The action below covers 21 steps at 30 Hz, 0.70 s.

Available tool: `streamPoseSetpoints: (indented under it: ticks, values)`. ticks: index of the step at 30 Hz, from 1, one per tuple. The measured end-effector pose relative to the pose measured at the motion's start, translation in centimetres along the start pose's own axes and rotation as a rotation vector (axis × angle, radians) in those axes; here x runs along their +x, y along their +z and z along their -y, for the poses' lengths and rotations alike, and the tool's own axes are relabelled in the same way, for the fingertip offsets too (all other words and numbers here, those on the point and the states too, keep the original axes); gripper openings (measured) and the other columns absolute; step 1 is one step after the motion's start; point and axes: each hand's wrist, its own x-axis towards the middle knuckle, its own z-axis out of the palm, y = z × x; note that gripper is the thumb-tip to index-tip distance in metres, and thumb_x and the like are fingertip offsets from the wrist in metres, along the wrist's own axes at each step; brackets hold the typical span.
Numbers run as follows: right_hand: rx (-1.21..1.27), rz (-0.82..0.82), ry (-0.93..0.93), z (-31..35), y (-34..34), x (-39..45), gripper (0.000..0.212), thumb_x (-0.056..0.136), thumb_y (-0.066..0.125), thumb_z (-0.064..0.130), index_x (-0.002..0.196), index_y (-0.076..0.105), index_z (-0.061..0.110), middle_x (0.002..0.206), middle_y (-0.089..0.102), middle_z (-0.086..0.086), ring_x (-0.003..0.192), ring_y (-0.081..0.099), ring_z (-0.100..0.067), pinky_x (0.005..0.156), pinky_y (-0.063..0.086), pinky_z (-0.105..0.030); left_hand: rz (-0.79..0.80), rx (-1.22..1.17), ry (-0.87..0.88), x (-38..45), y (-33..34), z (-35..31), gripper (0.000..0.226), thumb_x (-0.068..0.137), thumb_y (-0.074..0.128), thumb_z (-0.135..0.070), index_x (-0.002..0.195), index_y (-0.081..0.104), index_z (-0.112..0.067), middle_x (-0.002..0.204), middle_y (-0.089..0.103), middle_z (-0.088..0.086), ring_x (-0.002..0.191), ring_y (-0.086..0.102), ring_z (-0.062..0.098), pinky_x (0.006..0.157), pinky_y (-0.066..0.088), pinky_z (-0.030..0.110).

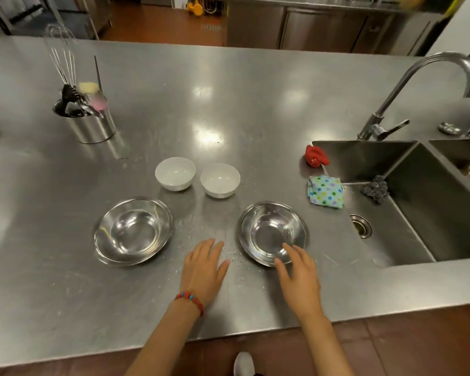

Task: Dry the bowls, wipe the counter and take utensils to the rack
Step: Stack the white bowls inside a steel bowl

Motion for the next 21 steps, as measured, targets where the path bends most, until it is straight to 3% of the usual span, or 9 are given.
streamPoseSetpoints:
  ticks: [6,12,15,16,18,21]
  values:
    - [-0.02,-0.052,0.133,-1.6,-0.3,1.2,0.045,0.092,0.054,0.025,0.134,0.046,0.012,0.138,0.046,-0.013,0.128,0.041,-0.029,0.105,0.035,-0.041,0.011,-0.167,-0.064,1.2,1.2,-1.3,0.044,0.093,0.046,-0.032,0.133,0.043,-0.013,0.14,0.043,0.007,0.131,0.035,0.021,0.109,0.026,0.034]
    - [0.206,-0.085,0.345,-3.3,-0.3,3.9,0.044,0.091,0.054,0.027,0.13,0.048,0.007,0.126,0.057,-0.014,0.112,0.055,-0.031,0.091,0.043,-0.038,0.018,-0.582,-0.354,3.5,2.8,-3.7,0.039,0.09,0.054,-0.022,0.126,0.051,-0.007,0.13,0.054,0.011,0.115,0.052,0.022,0.094,0.036,0.022]
    - [0.329,-0.094,0.427,-4.0,-0.1,5.2,0.029,0.09,0.056,0.023,0.111,0.061,0.002,0.103,0.066,-0.017,0.088,0.058,-0.027,0.078,0.041,-0.03,-0.005,-0.742,-0.488,4.7,3.8,-4.4,0.028,0.087,0.059,-0.017,0.113,0.06,-0.007,0.113,0.065,0.013,0.093,0.06,0.018,0.082,0.045,0.023]
    - [0.372,-0.097,0.44,-4.2,-0.1,5.6,0.022,0.09,0.057,0.021,0.095,0.064,0.001,0.09,0.067,-0.018,0.078,0.054,-0.025,0.075,0.042,-0.032,-0.029,-0.809,-0.54,5.0,4.1,-4.6,0.022,0.086,0.06,-0.014,0.107,0.062,-0.007,0.107,0.066,0.016,0.087,0.061,0.02,0.079,0.05,0.028]
    - [0.449,-0.103,0.464,-4.7,0.1,6.2,0.028,0.089,0.059,0.018,0.067,0.057,0.002,0.066,0.055,-0.017,0.067,0.046,-0.023,0.073,0.048,-0.043,-0.081,-0.957,-0.649,5.5,4.6,-4.9,0.008,0.085,0.06,-0.006,0.092,0.064,-0.008,0.095,0.067,0.022,0.078,0.063,0.027,0.071,0.057,0.036]
    - [0.51,-0.117,0.485,-5.4,0.1,6.8,0.031,0.086,0.062,0.015,0.062,0.055,-0.003,0.059,0.045,-0.01,0.062,0.042,-0.022,0.072,0.05,-0.046,-0.129,-1.119,-0.785,6.2,4.9,-4.9,0.007,0.082,0.061,0.003,0.088,0.063,0.001,0.078,0.065,0.016,0.069,0.065,0.029,0.052,0.059,0.028]
